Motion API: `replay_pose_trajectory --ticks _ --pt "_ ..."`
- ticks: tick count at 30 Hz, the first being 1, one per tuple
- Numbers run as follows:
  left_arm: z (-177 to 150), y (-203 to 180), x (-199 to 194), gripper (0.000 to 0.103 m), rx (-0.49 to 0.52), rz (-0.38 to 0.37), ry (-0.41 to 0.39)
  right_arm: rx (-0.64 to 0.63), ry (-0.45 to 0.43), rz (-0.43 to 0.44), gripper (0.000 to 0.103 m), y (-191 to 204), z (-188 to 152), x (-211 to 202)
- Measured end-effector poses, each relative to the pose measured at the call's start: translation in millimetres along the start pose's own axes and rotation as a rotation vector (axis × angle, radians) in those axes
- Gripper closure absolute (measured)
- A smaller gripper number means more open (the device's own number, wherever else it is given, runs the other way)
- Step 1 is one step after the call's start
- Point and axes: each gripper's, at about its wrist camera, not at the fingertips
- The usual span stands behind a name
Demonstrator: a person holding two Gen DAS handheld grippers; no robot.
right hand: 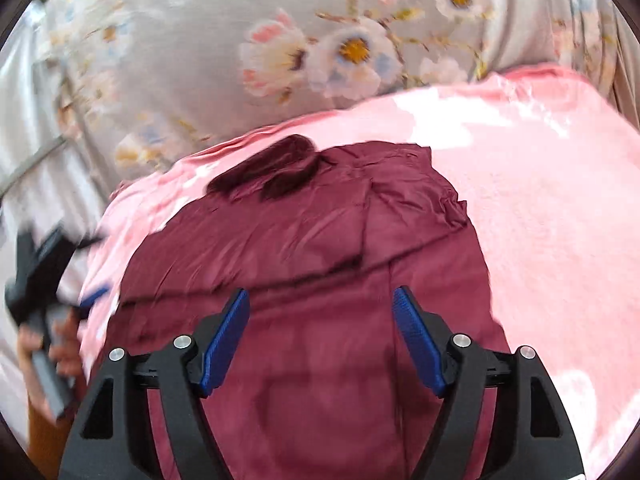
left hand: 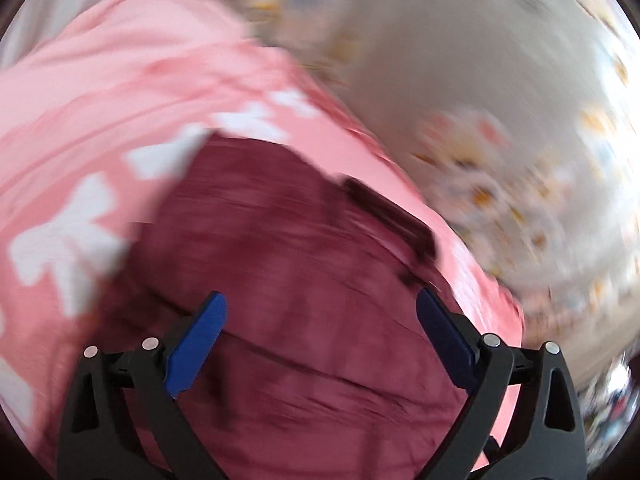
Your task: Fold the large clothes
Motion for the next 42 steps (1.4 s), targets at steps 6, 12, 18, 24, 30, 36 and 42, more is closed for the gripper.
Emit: replay_pose_trajectory --ticks 6,12,18,24,30,36,42 --pt "17 60 20 0.026 -0.147 0.027 0.059 0.056 0.061 -0.046 0.036 -6 18 60" --pt "26 80 40 0.056 -0.207 0.065 0.111 0.070 0.077 0.011 0.099 4 31 78" --pt "17 77 13 0.044 -0.212 0.042 0.102 0.031 -0.045 0.104 0.100 24 69 42" --pt "11 75 24 0.043 -0.181 0.106 0.092 -0.065 -0.137 0.123 0.100 49 92 8" --pt "31 80 34 0.081 -0.138 0.251 0.024 -0.117 -0.142 0.003 0.100 31 82 9" --pt "30 82 37 0.098 -0.072 0.307 0.019 -0.125 0.024 -0.148 0.100 -5 44 69" --pt "26 75 39 0.099 -0.011 0.373 0.001 -0.172 0.085 -0.229 0.100 -7 25 89"
Point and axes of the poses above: each gripper's, at about its wrist camera, not at the fingertips, and x roughly the way its jaws point, y to its left, z to its top
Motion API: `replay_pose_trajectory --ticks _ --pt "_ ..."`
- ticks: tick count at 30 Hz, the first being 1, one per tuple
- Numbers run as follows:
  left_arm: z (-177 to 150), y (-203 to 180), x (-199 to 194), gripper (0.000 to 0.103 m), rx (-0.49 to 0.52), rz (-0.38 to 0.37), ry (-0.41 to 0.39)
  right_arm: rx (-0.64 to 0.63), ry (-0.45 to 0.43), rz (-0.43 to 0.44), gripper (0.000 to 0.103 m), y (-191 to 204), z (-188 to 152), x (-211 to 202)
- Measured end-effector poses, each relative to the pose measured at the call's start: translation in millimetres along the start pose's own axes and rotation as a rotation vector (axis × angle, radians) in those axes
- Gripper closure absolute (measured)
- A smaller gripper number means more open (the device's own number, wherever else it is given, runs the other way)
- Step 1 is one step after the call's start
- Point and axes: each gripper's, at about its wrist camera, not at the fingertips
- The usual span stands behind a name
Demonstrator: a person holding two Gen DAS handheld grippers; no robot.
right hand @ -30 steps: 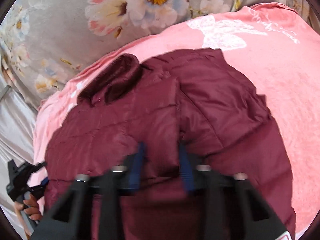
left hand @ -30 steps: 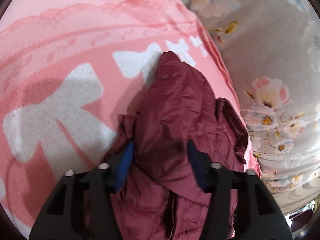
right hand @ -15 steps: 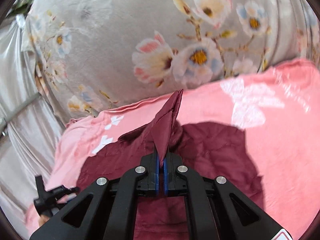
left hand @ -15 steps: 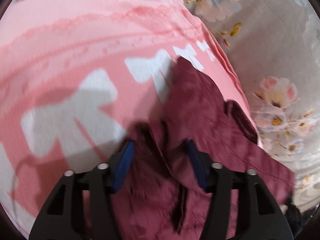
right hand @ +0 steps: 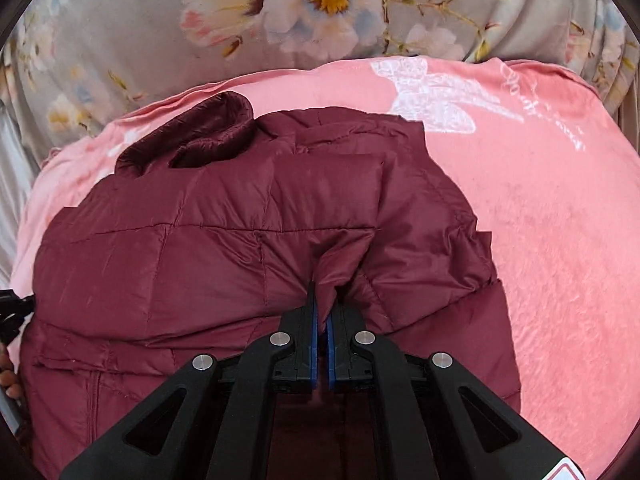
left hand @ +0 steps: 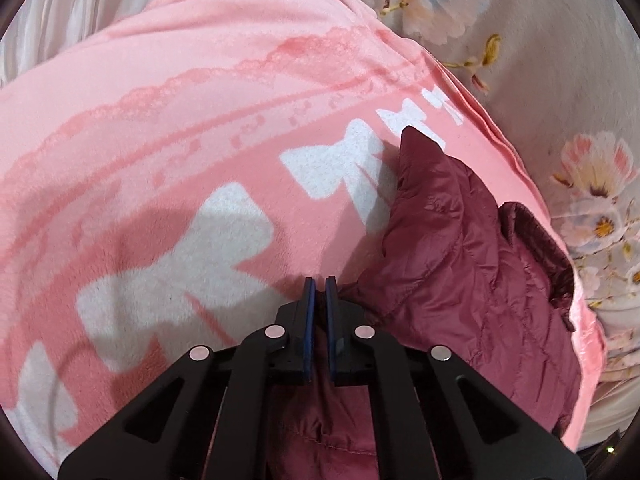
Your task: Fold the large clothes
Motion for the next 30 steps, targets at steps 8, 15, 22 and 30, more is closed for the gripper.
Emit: replay_pose_trajectory --ticks 8,15,22,30 --pt "-6 -1 -20 0.100 0.014 0.035 -0.070 -0.012 0.006 -0.016 0.101 1 -4 -2" --pt "-11 -3 -18 0.098 0.035 0.060 -0.022 -0.054 0.008 -0.048 0.095 8 -2 -17" --pt "-3 -34 -82 0.080 0.098 -0.038 -0.118 -0.023 -0.107 0.056 0.091 26 10 -61" --pt "-2 -124 -17 0.065 0.197 -0.095 0.028 -0.051 -0.039 0.177 0.091 81 23 -17"
Point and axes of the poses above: each gripper's, at about its wrist camera, not at the fingertips, and x roughly the way its jaws point, y to its left, z to its top
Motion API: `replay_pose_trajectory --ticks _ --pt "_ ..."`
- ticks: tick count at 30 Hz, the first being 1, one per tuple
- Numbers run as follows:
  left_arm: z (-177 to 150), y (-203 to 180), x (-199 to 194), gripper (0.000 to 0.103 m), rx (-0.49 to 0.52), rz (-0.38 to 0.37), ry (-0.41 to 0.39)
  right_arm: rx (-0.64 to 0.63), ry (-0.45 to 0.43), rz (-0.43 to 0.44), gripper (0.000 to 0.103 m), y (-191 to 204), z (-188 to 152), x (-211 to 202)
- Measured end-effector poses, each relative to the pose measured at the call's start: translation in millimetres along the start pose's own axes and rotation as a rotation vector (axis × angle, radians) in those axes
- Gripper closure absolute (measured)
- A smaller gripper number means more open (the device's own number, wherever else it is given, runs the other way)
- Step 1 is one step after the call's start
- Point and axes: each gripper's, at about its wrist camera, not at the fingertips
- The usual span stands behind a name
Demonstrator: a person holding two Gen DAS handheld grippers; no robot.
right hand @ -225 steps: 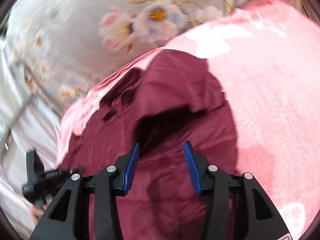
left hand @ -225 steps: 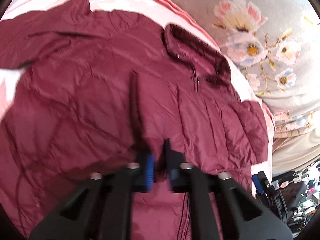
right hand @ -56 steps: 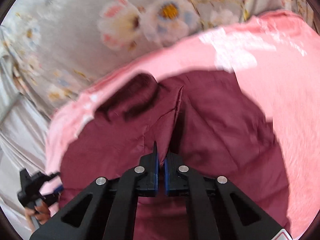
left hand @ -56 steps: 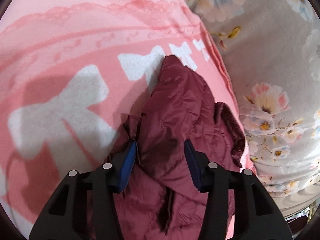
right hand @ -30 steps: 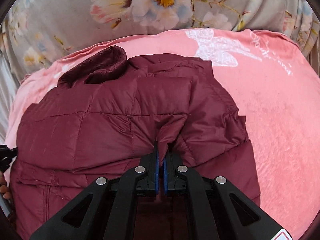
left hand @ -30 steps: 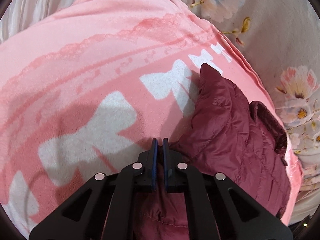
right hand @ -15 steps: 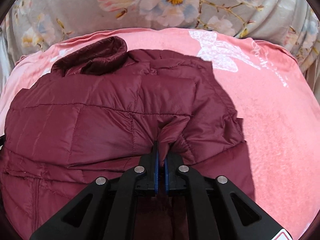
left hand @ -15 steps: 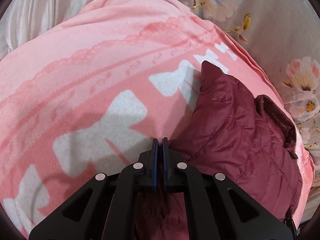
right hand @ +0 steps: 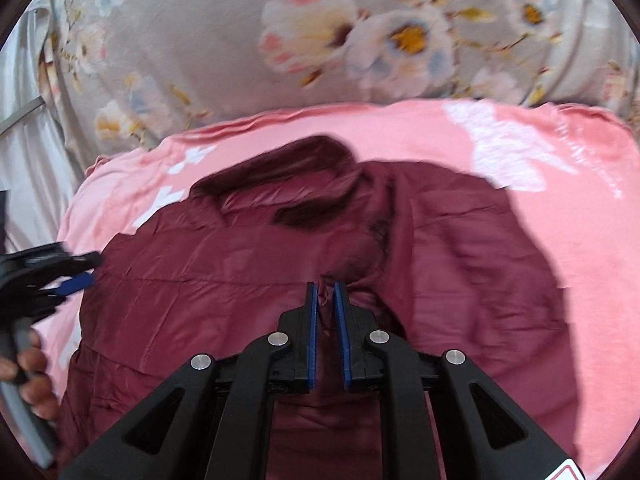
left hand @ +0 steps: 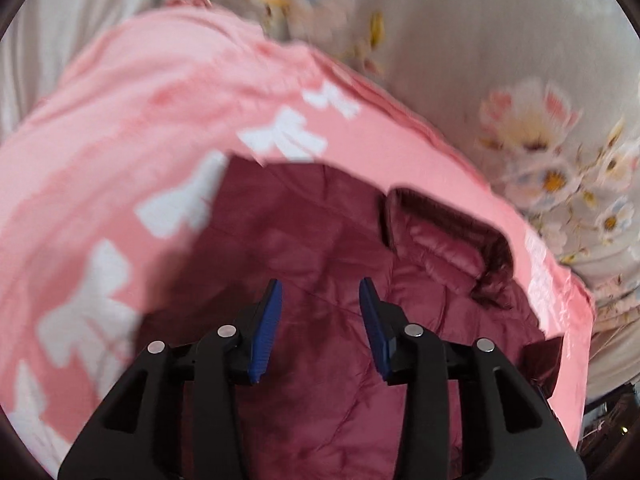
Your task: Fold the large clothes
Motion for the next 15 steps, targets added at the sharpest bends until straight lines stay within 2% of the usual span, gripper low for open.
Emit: replay_pose_trajectory --ticks 3,6,8,12,15 --pt "-19 -3 29 0.069 0.064 0.078 0.070 -0.039 0.075 -0.010 0.091 9 -15 17" --pt "-39 0 30 0.075 0.153 0.114 0.070 -0.076 0.100 -0.014 0.092 9 -33 11" --pt "-48 6 23 0.077 0.183 0.112 0.070 -0.082 0.100 -0.016 0.093 2 -42 -2" --pt "-56 17 16 0.084 0.214 0.098 0.072 0.028 0.072 -0.006 0.092 -36 -48 -32" --pt "-58 18 13 0.084 0.215 0.089 0.064 0.125 0.014 -0.046 0.081 -73 -49 -66"
Point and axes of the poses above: each gripper's, at about its wrist camera, not at the fingertips, and x roughly the way its jaws point, y to its left, z to its top
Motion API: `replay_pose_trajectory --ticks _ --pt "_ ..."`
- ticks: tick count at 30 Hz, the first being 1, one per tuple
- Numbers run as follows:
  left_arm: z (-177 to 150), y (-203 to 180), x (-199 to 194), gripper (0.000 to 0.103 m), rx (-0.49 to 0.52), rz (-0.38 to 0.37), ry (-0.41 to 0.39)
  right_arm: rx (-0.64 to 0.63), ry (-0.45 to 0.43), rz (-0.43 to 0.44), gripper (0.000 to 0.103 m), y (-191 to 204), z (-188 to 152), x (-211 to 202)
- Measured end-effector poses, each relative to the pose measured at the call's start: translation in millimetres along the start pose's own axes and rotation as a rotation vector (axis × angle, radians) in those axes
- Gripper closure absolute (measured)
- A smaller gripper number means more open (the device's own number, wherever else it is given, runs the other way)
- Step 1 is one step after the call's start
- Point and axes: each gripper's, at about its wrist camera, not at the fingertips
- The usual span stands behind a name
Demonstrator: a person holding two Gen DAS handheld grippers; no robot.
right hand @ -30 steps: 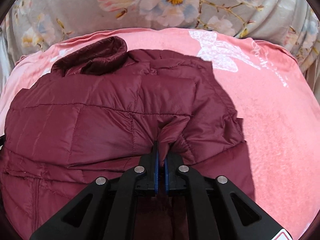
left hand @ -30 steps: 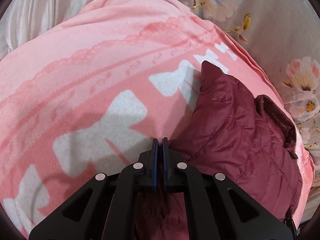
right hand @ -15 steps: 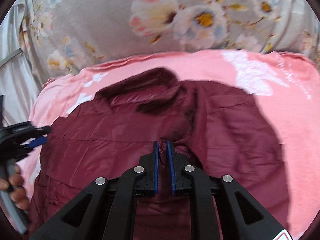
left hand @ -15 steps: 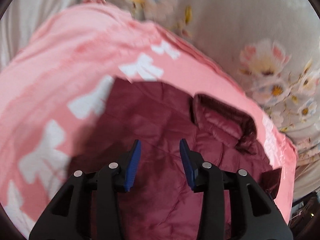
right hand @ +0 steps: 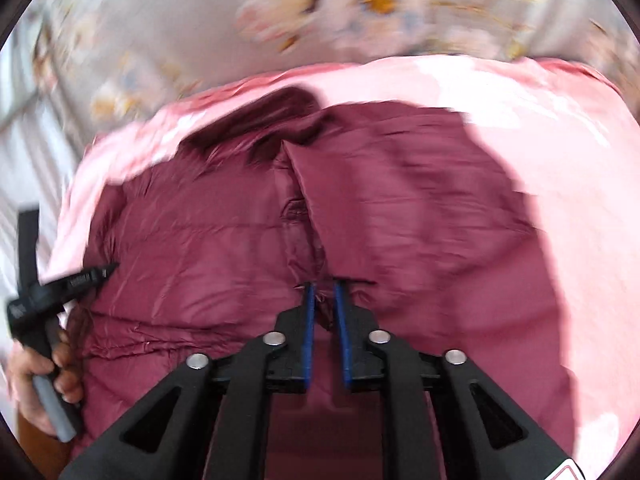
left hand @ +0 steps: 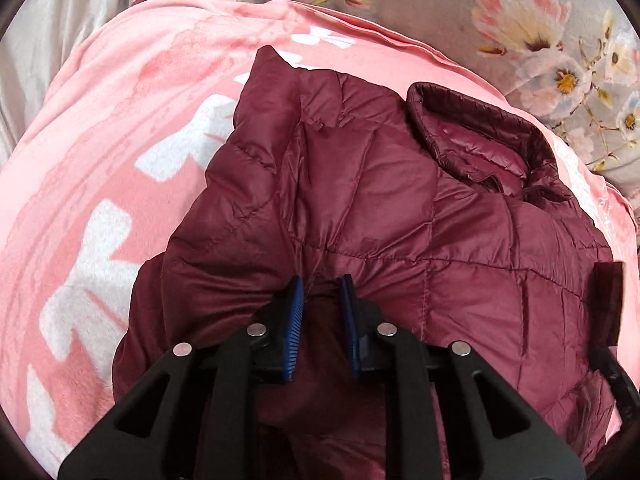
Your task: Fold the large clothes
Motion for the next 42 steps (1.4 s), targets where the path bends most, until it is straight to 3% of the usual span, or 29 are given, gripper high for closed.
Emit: replay_pose_trajectory --ticks 4,7,10,14,17,20,27,36,42 --pt "2 2 -9 0.084 -0.025 -0.017 -0.005 0.045 -0.127 -0.074 0.074 -25 5 -48" --pt "6 3 -31 0.079 -0.069 -0.041 -0.038 -0.005 -0.153 -0.041 0.074 -9 14 -57" --pt "12 -8 -48 0.075 -0.079 -0.072 -0.071 -0.081 -0.120 0.002 0.077 24 18 -40" --pt "9 -35 -43 0.075 -0.030 -0.073 -0.047 -0.195 -0.010 -0.001 0.087 67 8 11" --pt "1 -38 -20 0.075 -0.033 -0.052 0.004 -0.223 0.059 -0.039 0.093 75 1 42" --pt "-4 -36 -10 0.075 -0.040 -0.037 0.003 -0.226 0.103 -0.059 0.096 73 -5 61" --pt "-11 -38 0 0.075 0.005 -0.005 -0.014 -0.274 0.085 -0.103 0.097 77 -17 68" --pt "-22 -42 1 0.075 0.045 0.037 -0.078 -0.270 0.077 -0.094 0.097 75 -18 68" --pt "-15 -37 -12 0.075 0.012 0.007 -0.079 -0.186 0.088 0.023 0.091 61 -4 56"
Point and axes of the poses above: each gripper's, at about its wrist camera, not at the fingertips, and x roughly the way its jaws point, y to its left, z to its top
